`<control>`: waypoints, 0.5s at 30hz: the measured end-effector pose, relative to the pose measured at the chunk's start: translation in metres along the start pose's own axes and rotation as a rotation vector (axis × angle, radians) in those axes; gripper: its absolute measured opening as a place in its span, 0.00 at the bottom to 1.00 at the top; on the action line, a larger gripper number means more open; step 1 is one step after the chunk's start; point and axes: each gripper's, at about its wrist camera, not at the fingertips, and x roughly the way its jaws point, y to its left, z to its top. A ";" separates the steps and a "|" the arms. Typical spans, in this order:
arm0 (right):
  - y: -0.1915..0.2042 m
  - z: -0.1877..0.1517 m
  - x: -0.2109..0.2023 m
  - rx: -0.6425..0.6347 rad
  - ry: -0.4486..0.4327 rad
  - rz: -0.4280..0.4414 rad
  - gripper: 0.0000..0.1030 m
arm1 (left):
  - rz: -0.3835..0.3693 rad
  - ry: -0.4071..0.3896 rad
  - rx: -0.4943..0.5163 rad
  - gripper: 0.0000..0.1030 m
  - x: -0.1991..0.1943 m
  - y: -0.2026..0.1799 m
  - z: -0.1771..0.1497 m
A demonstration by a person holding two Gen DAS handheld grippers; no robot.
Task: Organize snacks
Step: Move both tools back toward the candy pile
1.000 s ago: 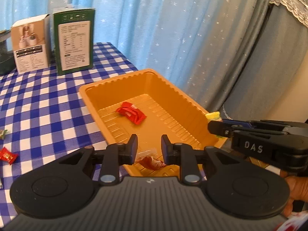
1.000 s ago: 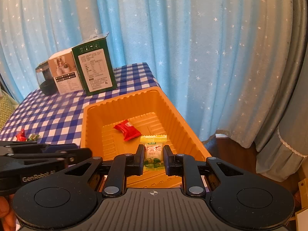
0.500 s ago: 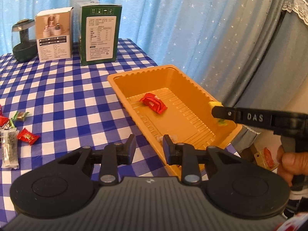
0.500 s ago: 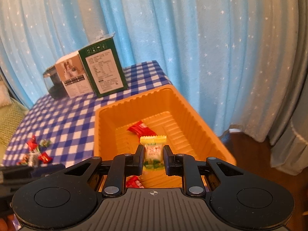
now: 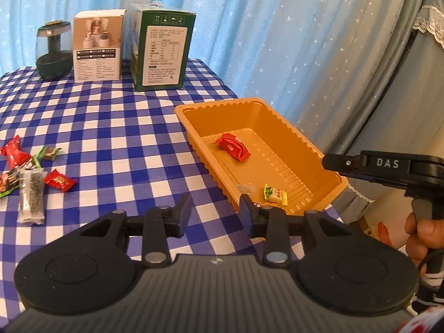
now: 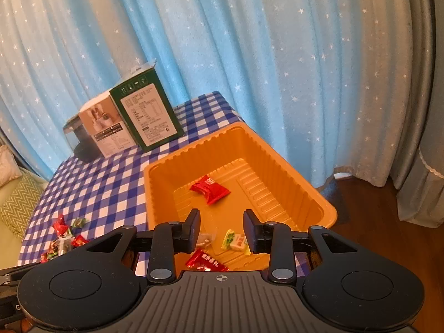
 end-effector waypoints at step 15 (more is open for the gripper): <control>0.061 -0.041 -0.040 -0.088 0.004 0.055 0.37 | 0.074 -0.029 -0.063 0.64 -0.069 0.039 -0.029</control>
